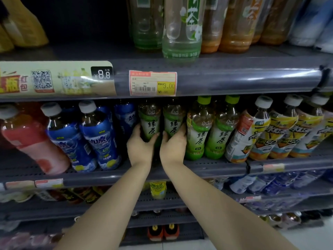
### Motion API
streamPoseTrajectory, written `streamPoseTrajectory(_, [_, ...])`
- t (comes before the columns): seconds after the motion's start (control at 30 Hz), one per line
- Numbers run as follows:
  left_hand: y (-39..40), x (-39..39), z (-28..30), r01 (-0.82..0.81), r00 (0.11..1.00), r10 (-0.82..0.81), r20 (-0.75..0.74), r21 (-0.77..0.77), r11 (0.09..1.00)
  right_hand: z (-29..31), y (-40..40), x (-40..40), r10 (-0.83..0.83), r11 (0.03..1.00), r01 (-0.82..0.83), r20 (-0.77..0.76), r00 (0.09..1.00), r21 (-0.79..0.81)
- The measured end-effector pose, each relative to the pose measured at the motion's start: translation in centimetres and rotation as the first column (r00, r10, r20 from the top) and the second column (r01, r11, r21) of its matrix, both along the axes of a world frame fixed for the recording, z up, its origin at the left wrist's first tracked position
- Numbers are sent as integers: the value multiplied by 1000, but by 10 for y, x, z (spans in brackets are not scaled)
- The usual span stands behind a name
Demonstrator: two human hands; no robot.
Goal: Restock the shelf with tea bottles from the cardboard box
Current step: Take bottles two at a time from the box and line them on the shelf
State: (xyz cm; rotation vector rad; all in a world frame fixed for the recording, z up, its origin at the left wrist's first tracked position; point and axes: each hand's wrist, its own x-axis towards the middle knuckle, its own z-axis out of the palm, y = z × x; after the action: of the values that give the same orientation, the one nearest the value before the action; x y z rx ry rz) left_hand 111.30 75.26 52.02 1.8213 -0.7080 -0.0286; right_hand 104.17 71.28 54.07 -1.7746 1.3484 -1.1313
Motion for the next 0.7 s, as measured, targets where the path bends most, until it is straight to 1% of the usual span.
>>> streamPoseTrajectory(0.07, [3,4,0,20,999,-22,44,30,999,-1,-1,2,-6,1000,6,-26,1000,-3])
streamPoseTrajectory(0.2, [11,8,5,65,993,-72,98,65,996,-2,-4,7,-41,999,38,-168,985,-25])
streamPoseTrajectory(0.3, [18,7,7,64,993,-72,98,88,994,-6,-4,5,-103,986,62,-266,958,-156])
streamPoseTrajectory(0.37, [25,5,6,66,992,-76,101,101,993,-8,-2,0,-87,976,7,-357,930,-219])
streamPoseTrajectory(0.4, [29,5,7,67,991,-79,105,107,992,-6,0,-3,-48,973,-54,-424,904,-225])
streamPoseTrajectory(0.43, [34,4,7,68,991,-80,109,111,992,-7,1,-7,29,969,-147,-504,863,-197])
streamPoseTrajectory(0.47, [39,3,6,68,991,-81,110,113,991,-9,3,-11,97,949,-257,-603,792,-185])
streamPoseTrajectory(0.5, [43,1,7,69,991,-82,110,114,991,-10,7,-17,102,925,-312,-650,753,-216])
streamPoseTrajectory(0.53, [48,0,7,70,990,-83,111,116,991,-10,9,-24,72,909,-340,-711,700,-243])
streamPoseTrajectory(0.57, [51,-1,8,70,990,-84,114,123,990,-8,9,-29,64,891,-387,-778,625,-237])
streamPoseTrajectory(0.6, [54,-1,8,70,989,-86,118,130,989,-5,10,-32,49,899,-380,-811,582,-218])
streamPoseTrajectory(0.63, [56,-2,9,73,989,-89,119,136,988,-5,12,-39,65,888,-423,-860,506,-182])
streamPoseTrajectory(0.67, [58,-2,9,77,989,-93,117,138,987,-7,12,-43,97,881,-446,-864,495,-156])
streamPoseTrajectory(0.7, [60,-3,9,80,989,-96,113,138,987,-6,13,-44,73,870,-455,-863,501,-191])
